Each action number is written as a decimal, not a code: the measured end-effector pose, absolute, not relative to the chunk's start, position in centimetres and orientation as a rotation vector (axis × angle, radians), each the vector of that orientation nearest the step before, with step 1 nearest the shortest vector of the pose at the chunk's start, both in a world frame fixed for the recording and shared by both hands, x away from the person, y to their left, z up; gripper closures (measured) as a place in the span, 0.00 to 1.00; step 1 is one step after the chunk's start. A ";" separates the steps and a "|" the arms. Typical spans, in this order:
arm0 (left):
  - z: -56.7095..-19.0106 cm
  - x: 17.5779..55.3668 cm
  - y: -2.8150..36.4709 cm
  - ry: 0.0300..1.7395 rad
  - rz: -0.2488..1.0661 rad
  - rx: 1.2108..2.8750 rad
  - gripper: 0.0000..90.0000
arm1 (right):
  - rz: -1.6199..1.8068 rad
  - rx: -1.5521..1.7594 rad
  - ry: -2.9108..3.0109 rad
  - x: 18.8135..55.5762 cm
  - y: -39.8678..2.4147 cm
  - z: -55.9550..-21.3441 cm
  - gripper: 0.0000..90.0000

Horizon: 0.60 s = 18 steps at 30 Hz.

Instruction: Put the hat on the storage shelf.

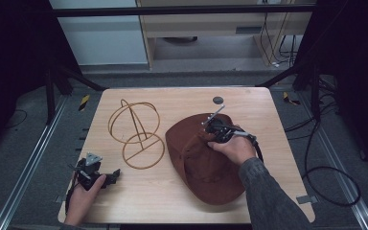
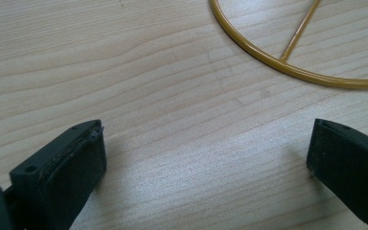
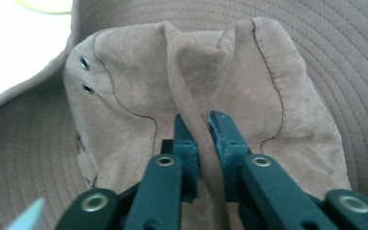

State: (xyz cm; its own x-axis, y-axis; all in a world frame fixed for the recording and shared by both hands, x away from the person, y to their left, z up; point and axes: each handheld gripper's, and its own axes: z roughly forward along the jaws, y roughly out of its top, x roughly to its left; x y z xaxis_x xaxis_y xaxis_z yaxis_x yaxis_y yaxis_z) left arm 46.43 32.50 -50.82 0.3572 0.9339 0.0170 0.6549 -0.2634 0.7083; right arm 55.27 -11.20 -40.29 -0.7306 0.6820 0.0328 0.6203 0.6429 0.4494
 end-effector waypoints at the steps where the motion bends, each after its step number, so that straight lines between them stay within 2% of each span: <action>1: -50.8 46.4 32.5 1.374 0.591 2.013 0.00 | 0.688 1.082 2.725 55.2 -11.4 -40.1 0.96; 18: -50.8 46.5 32.5 1.377 0.594 2.012 0.00 | 0.852 1.083 2.651 53.1 -14.5 -37.5 0.99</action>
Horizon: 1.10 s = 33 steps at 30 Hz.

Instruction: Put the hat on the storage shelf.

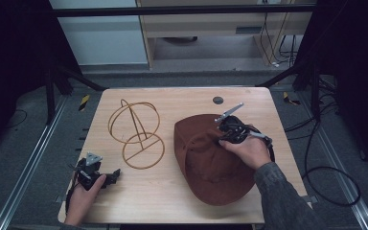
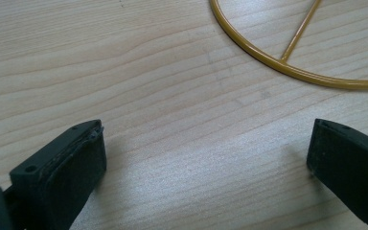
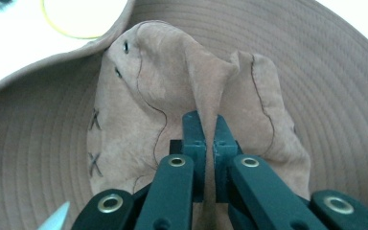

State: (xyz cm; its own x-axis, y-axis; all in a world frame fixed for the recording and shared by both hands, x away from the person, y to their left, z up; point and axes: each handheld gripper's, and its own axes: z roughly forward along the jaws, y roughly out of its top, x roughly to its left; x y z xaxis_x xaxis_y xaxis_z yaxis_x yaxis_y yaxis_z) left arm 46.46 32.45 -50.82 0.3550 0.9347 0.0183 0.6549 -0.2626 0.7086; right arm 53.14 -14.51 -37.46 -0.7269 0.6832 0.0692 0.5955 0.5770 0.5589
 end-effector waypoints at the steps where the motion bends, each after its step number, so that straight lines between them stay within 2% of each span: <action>1: -50.8 46.5 32.5 1.376 0.592 2.013 0.00 | 0.864 1.086 2.642 53.0 -14.7 -37.2 0.99; 10: -50.8 46.5 32.4 1.376 0.593 2.012 0.00 | 0.932 1.078 2.590 52.2 -15.9 -35.7 0.99; 33: -50.8 46.5 32.4 1.374 0.592 2.009 0.00 | 1.089 1.016 2.456 50.9 -17.0 -29.0 0.99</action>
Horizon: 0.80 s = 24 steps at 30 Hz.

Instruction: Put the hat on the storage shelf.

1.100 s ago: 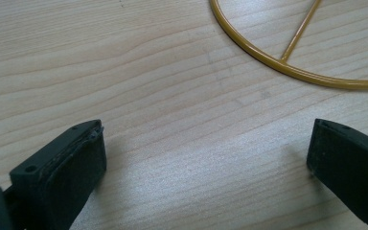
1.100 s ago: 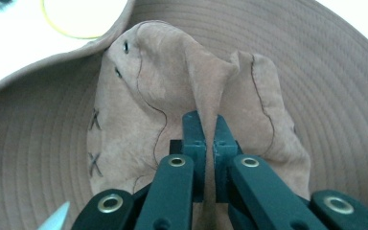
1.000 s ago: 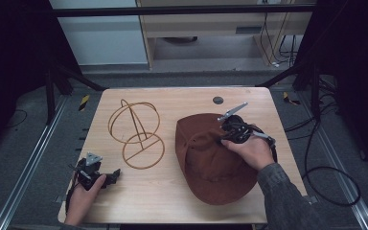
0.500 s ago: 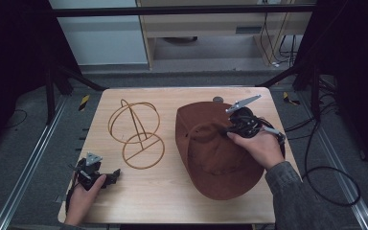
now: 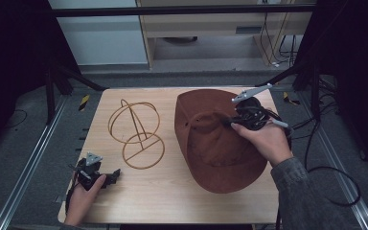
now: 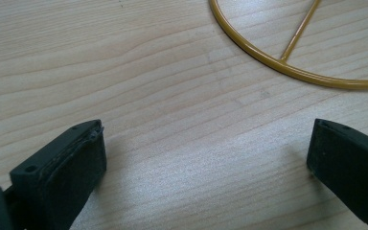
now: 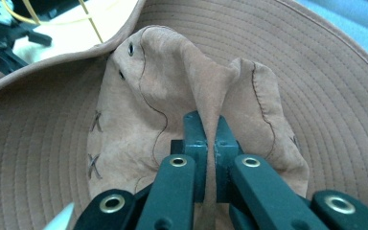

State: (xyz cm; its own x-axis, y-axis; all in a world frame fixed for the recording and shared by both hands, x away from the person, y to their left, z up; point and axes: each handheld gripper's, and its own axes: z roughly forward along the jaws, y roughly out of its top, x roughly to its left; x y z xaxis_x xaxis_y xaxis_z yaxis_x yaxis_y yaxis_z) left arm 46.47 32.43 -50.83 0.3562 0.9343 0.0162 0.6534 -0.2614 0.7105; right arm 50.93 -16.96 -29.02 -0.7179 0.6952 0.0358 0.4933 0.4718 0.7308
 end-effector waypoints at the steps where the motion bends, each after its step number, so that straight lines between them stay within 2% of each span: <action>1: -50.8 46.5 32.4 1.374 0.592 2.010 0.00 | 1.089 1.016 2.456 50.9 -17.0 -29.0 0.99; 24: -50.8 46.5 32.4 1.374 0.593 2.009 0.00 | 1.226 0.907 2.355 49.6 -14.6 -24.4 0.99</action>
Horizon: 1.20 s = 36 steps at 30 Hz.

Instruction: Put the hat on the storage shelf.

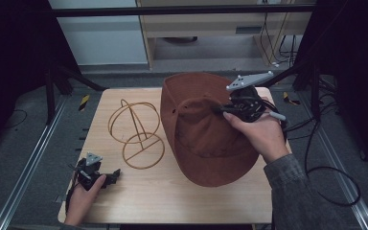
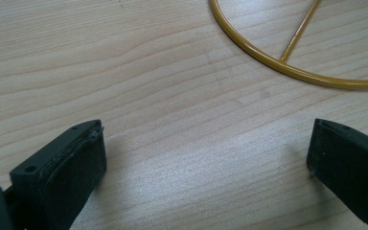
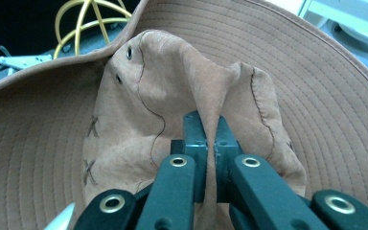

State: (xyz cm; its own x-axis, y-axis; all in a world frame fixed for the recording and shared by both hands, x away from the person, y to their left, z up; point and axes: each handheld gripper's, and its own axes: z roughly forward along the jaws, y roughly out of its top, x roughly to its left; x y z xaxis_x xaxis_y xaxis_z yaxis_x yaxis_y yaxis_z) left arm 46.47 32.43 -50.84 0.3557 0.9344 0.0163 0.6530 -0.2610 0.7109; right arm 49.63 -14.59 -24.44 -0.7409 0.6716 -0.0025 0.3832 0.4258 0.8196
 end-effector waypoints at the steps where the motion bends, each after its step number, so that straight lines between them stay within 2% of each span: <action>1: -50.8 46.5 32.4 1.375 0.592 2.009 0.00 | 1.231 0.901 2.352 49.6 -14.4 -24.3 0.99; 20: -50.8 46.5 32.4 1.374 0.595 2.006 0.00 | 1.296 0.788 2.348 49.2 -9.6 -20.6 0.99; 36: -50.8 46.5 32.4 1.375 0.594 2.011 0.00 | 1.321 0.759 2.334 50.5 -6.4 -18.4 0.99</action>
